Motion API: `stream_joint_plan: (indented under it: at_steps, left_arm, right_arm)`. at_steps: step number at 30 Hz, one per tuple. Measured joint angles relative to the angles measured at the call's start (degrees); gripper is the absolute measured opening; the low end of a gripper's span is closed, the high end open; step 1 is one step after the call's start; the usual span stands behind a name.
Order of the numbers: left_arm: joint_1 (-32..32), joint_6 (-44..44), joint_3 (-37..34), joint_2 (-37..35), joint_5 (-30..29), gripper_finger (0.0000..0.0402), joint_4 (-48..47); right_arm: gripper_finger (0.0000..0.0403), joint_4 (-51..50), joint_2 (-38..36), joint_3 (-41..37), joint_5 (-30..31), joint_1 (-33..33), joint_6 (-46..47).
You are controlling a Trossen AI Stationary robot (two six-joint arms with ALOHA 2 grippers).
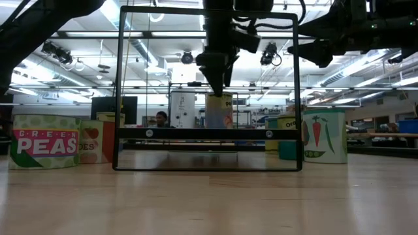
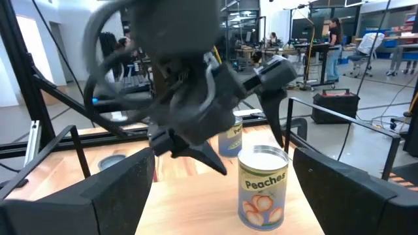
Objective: Pick and place cans onto a shelf
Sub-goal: Put the canned peaches on the shelf
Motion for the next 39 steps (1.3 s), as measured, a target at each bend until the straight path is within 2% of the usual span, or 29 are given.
stream_joint_plan:
  at_steps: [3, 17, 28, 34, 39]
  left_arm:
    - [-0.5, 2.1, 0.0, 0.0, -4.0, 0.0400, 0.1]
    - [2.7, 4.2, 0.0, 0.0, -4.9, 0.0400, 1.1]
    - [6.0, 10.1, 0.0, 0.0, -4.9, 0.0400, 7.3]
    - [6.9, 11.0, 0.0, 0.0, -2.6, 0.0400, 8.9]
    - [7.1, 12.4, 0.0, 0.0, -4.0, 0.0400, 11.5]
  right_arm:
    - [0.0372, 0.3, 0.0, 0.0, 0.0, 0.1, 0.0]
    - [0.0372, 0.8, 0.0, 0.0, 0.0, 0.3, 0.0]
    - [0.0372, 0.9, 0.0, 0.0, 0.0, 0.3, 0.0]
    - [0.0372, 0.8, 0.0, 0.0, 0.1, 0.3, -0.5]
    - [0.0372, 0.7, 0.0, 0.0, 0.1, 0.3, -0.6]
